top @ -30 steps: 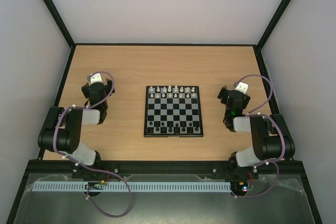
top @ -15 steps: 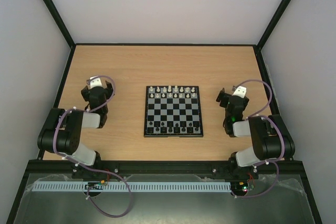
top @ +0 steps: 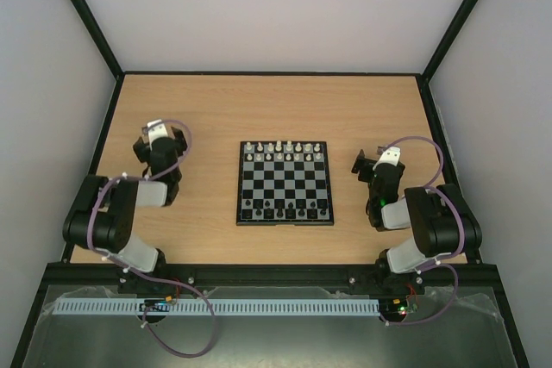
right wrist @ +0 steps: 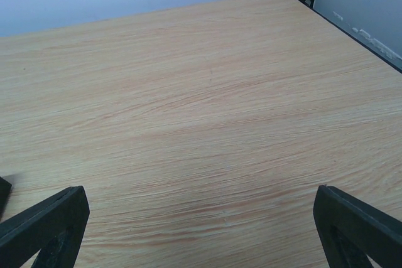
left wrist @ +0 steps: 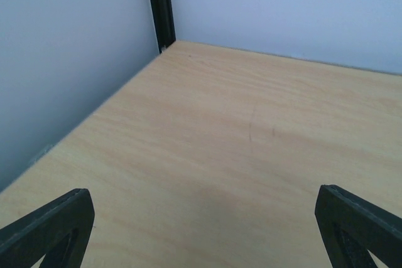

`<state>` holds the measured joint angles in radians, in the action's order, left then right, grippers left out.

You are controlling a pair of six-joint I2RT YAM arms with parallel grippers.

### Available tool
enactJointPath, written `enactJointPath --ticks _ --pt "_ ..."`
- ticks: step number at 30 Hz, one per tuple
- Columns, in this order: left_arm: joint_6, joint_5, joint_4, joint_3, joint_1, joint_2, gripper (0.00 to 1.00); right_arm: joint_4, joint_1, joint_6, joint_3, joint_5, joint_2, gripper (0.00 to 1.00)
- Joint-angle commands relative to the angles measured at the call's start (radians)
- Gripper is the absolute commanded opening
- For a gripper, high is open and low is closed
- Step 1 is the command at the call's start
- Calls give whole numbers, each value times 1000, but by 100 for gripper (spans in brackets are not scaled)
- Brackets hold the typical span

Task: Set up the chess pieces on the board
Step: Reset both arms

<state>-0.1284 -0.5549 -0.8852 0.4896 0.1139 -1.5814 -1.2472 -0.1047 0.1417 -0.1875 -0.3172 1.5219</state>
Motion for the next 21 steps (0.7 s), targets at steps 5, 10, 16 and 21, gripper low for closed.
enactJointPath --ticks 5,10,16,21 --pt "27 223 -241 -190 -61 87 99 -49 3 -7 -13 -3 -7 99" --pt "81 413 -278 -207 -85 67 100 -30 8 -5 -22 8 -7 99" --pt "75 481 -276 -203 -113 63 100 -7 23 -1 -35 44 -6 99" --pt "70 476 -276 -202 -115 61 99 -6 23 0 -34 48 -6 99"
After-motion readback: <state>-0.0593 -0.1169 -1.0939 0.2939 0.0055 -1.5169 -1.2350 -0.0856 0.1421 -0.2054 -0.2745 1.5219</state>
